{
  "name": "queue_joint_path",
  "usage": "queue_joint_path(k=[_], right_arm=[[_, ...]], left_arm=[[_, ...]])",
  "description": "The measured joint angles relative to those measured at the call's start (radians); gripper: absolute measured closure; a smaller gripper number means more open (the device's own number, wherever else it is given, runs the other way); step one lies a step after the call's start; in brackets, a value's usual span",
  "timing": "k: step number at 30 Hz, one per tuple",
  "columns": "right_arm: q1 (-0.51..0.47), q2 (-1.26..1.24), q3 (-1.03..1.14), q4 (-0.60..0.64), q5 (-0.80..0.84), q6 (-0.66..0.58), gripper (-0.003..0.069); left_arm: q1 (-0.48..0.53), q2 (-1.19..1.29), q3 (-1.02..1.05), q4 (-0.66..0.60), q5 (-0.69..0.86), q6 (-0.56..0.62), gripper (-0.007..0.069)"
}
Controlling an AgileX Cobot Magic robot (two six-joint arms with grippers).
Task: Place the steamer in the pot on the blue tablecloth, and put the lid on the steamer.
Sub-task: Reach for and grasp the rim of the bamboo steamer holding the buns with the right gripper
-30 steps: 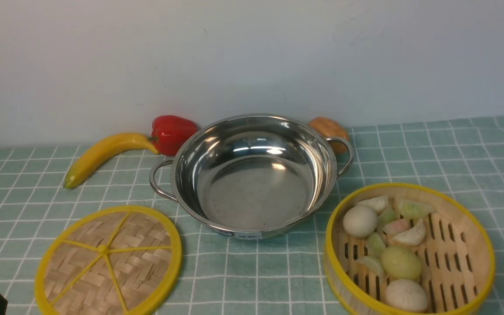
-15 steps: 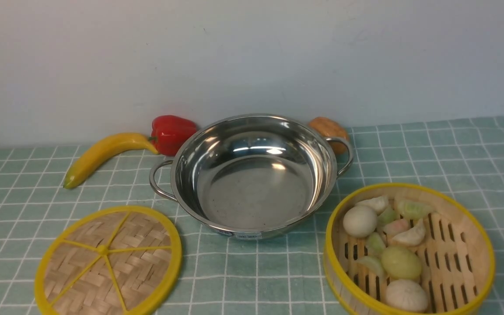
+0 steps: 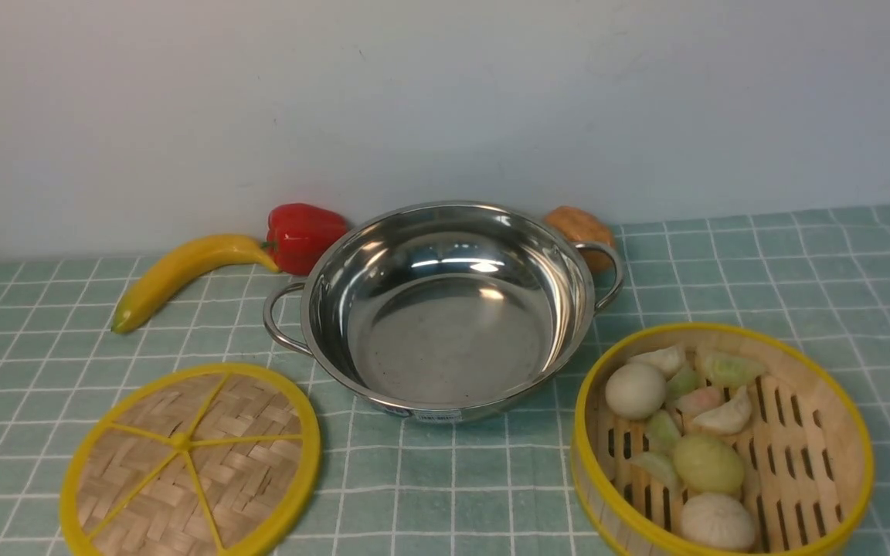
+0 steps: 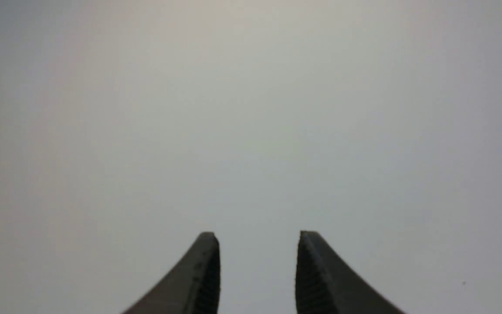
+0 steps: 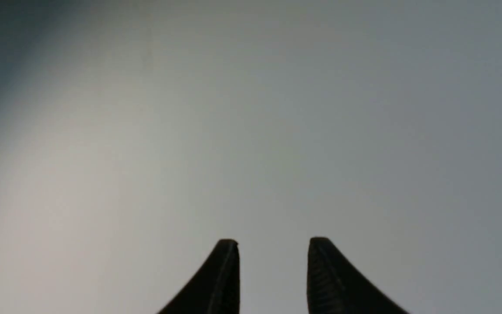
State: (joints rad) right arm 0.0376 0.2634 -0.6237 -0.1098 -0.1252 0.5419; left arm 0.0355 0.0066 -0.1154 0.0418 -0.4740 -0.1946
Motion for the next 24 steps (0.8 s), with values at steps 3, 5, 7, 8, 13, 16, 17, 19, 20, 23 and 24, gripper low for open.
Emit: queue_joint_path(k=[3,5,7,8,13,16,17,19,20,23,24], right_arm=[[0.0,0.115,-0.124,0.0,0.247,-0.004,0.0419],[0.0,0.213,-0.213,0.0,0.45,-0.02,0.0419],[0.0,0.321,-0.297,0.008,0.666,-0.056,0.0419],[0.0,0.359,-0.319,0.015,0.738,-0.075,0.0419],[0.0,0.547,-0.369,0.099,1.04,-0.215,0.0419],[0.0,0.666,-0.371,0.182,1.187,-0.326,0.0419],[0.0,0.703,-0.371,0.199,1.211,-0.354,0.0419],[0.0,0.766,-0.369,0.228,1.229,-0.391,0.0419],[0.0,0.806,-0.368,0.239,1.228,-0.403,0.0419],[0.0,0.894,-0.368,0.243,1.198,-0.417,0.0419],[0.0,0.917,-0.368,0.243,1.187,-0.418,0.0419]], left_arm=[[0.0,0.015,-0.104,0.002,0.179,0.021,0.0382],[0.0,0.053,-0.198,0.001,0.353,0.04,0.0382],[0.0,0.122,-0.307,0.001,0.579,0.055,0.0382],[0.0,0.15,-0.341,0.001,0.653,0.056,0.0382],[0.0,0.327,-0.487,0.001,1.033,0.056,0.0382],[0.0,0.455,-0.543,0.001,1.231,0.056,0.0382],[0.0,0.497,-0.554,0.001,1.281,0.056,0.0382],[0.0,0.572,-0.562,0.001,1.345,0.056,0.0382],[0.0,0.622,-0.565,0.001,1.39,0.057,0.0382],[0.0,0.73,-0.566,0.002,1.434,0.063,0.0382],[0.0,0.777,-0.567,0.004,1.443,0.071,0.0382]])
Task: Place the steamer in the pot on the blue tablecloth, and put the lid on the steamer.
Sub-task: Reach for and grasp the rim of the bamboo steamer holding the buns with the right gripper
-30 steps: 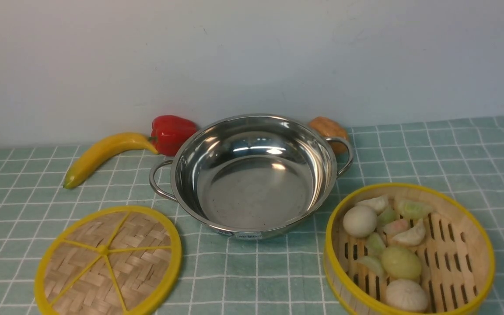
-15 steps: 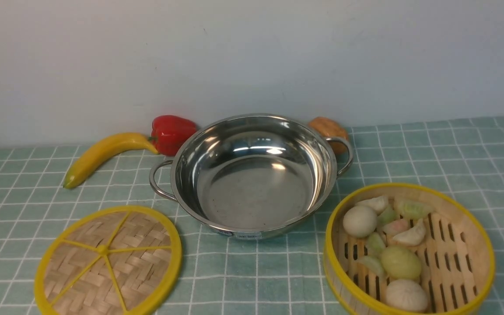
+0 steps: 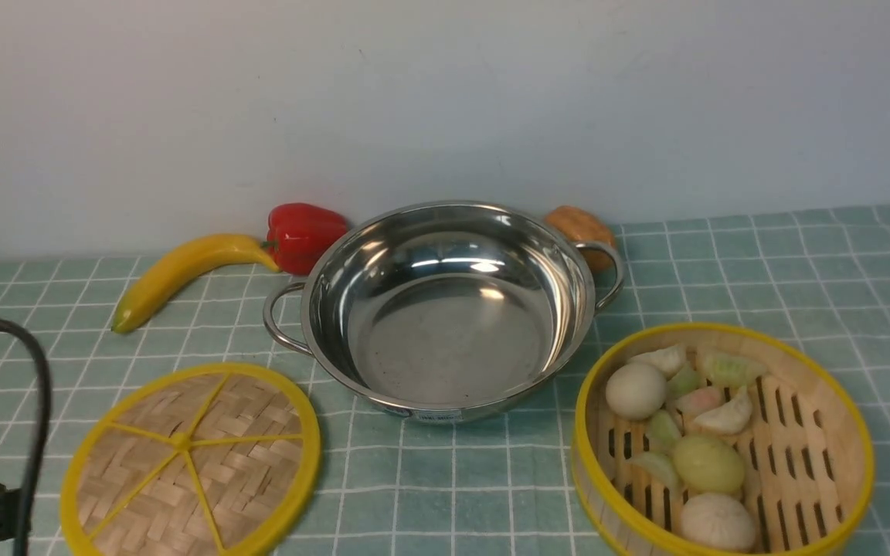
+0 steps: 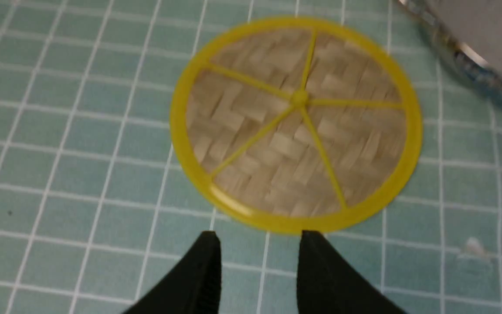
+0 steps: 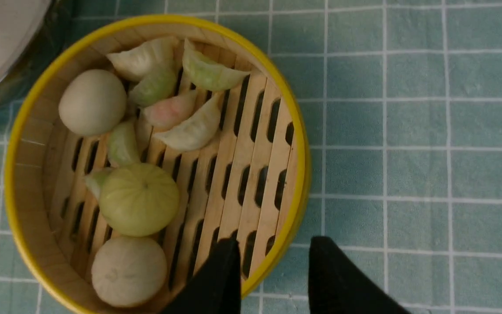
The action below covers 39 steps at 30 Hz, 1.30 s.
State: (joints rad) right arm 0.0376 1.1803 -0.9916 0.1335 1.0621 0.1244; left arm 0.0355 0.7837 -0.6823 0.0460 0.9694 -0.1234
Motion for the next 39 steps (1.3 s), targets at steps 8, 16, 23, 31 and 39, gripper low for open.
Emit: queue_joint_path(k=[8,16,23,31,39], right_arm=[[0.0,0.214,0.0,-0.005,-0.049,-0.001,0.0419],[0.0,0.402,0.0,-0.009,-0.121,-0.006,0.0419],[0.0,0.515,0.0,-0.009,-0.171,-0.026,0.0419],[0.0,0.558,-0.001,-0.015,-0.186,-0.025,0.0584],[0.0,0.476,-0.004,-0.056,-0.053,-0.029,0.0582]], left_arm=[[0.0,0.211,0.0,0.013,0.002,0.033,0.0382],[0.0,0.281,0.0,0.016,-0.038,0.067,0.0382],[0.0,0.281,0.0,0.016,-0.067,0.077,0.0382],[0.0,0.281,0.0,0.016,-0.082,0.08,0.0382],[0.0,0.281,0.0,0.016,-0.083,0.081,0.0382]])
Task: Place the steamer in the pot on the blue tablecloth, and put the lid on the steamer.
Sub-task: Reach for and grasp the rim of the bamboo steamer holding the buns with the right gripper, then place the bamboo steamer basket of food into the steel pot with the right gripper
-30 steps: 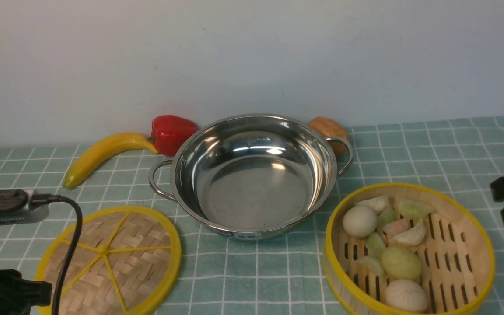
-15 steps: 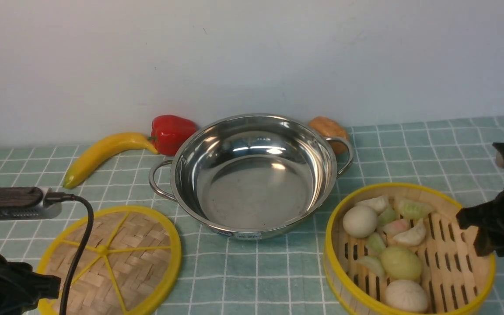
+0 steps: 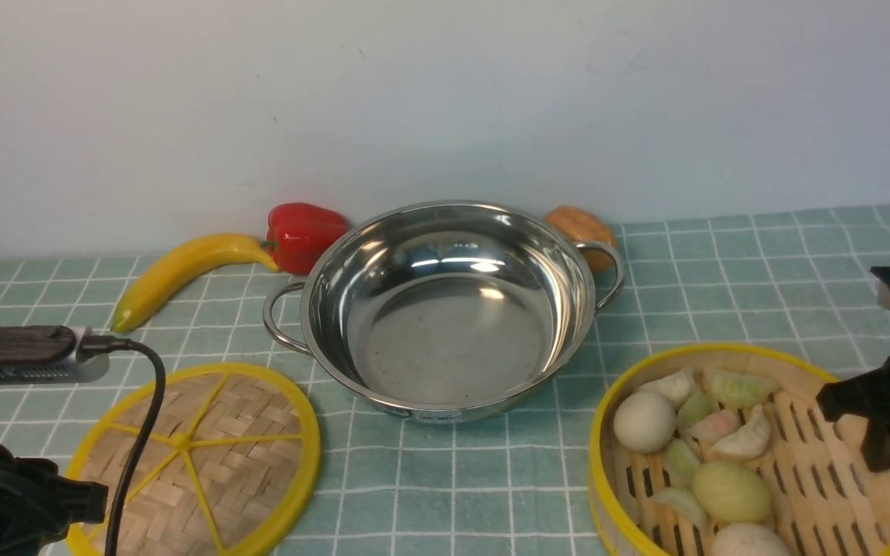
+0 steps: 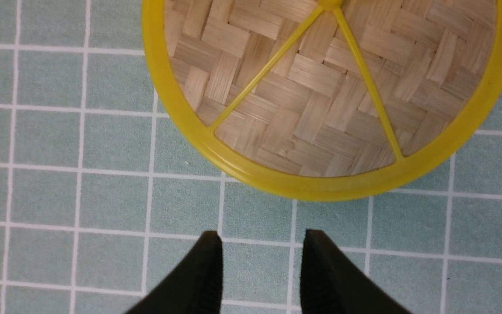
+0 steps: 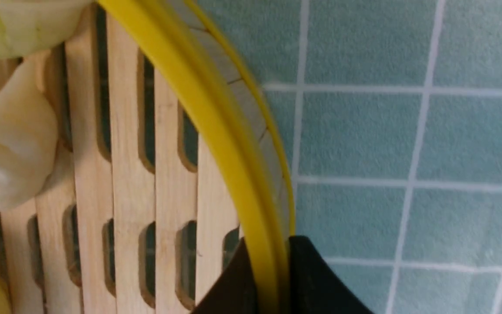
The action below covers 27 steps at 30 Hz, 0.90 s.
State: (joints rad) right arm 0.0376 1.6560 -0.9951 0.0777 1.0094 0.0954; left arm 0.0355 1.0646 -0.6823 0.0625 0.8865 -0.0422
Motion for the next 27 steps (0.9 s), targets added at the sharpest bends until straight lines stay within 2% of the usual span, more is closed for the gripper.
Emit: queue_joint_path(k=[7,13,17,27], right_arm=[[0.0,-0.118,-0.005,-0.012,0.113,-0.004,0.0582],[0.0,-0.161,-0.098,0.005,0.228,-0.03,0.0582],[0.027,-0.144,-0.278,0.056,0.239,-0.047,0.0582],[0.254,0.187,-0.831,0.082,0.242,0.037,0.0582]], left_arm=[[0.0,0.0,0.0,0.0,0.0,0.0,0.0382],[0.0,0.0,0.0,0.0,0.0,0.0,0.0382],[0.0,0.0,0.0,0.0,0.0,0.0,0.0382],[0.0,0.0,0.0,0.0,0.0,0.0,0.0382]])
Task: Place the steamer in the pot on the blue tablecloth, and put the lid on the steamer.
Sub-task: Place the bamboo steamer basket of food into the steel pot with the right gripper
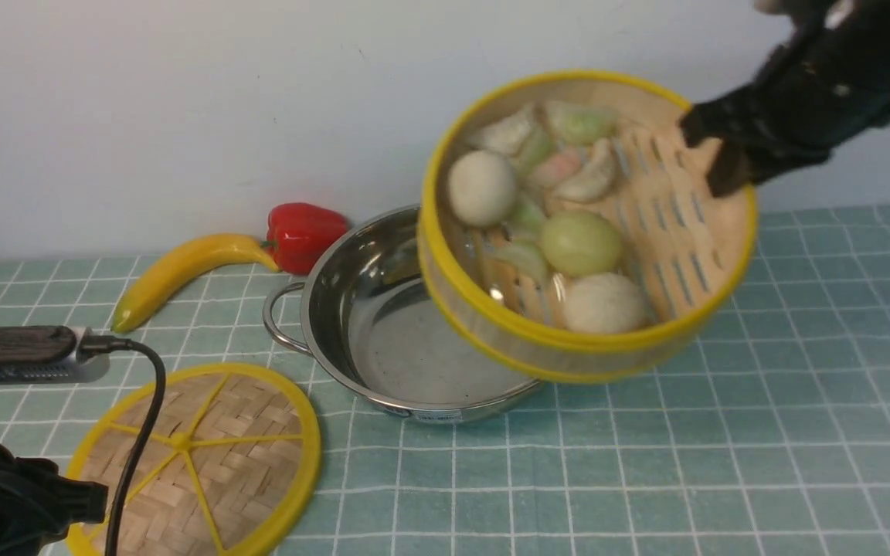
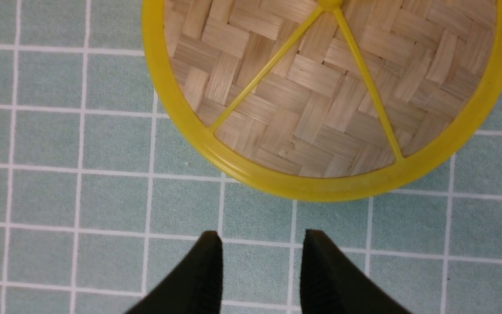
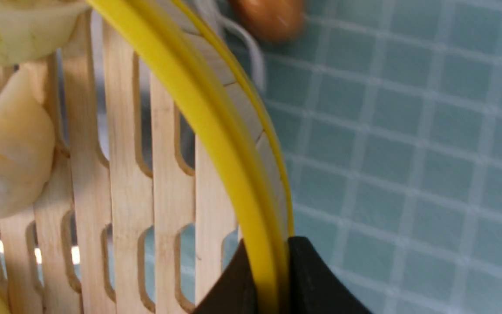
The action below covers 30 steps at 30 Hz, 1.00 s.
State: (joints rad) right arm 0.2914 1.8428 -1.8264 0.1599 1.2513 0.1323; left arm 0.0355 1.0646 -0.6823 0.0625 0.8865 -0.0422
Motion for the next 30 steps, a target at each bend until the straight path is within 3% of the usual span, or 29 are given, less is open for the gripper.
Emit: queue_joint_path(k=[10,30], right_arm=[[0.125,0.422,-0.445,0.003,0.002,0.059,0.0582],[0.128,0.631,-0.52,-0.05,0.001,0.088,0.0582]], left_arm=[[0.0,0.0,0.0,0.008,-0.01,0.0,0.0382],[0.0,0.0,0.0,0.008,-0.025,0.0,0.0382]])
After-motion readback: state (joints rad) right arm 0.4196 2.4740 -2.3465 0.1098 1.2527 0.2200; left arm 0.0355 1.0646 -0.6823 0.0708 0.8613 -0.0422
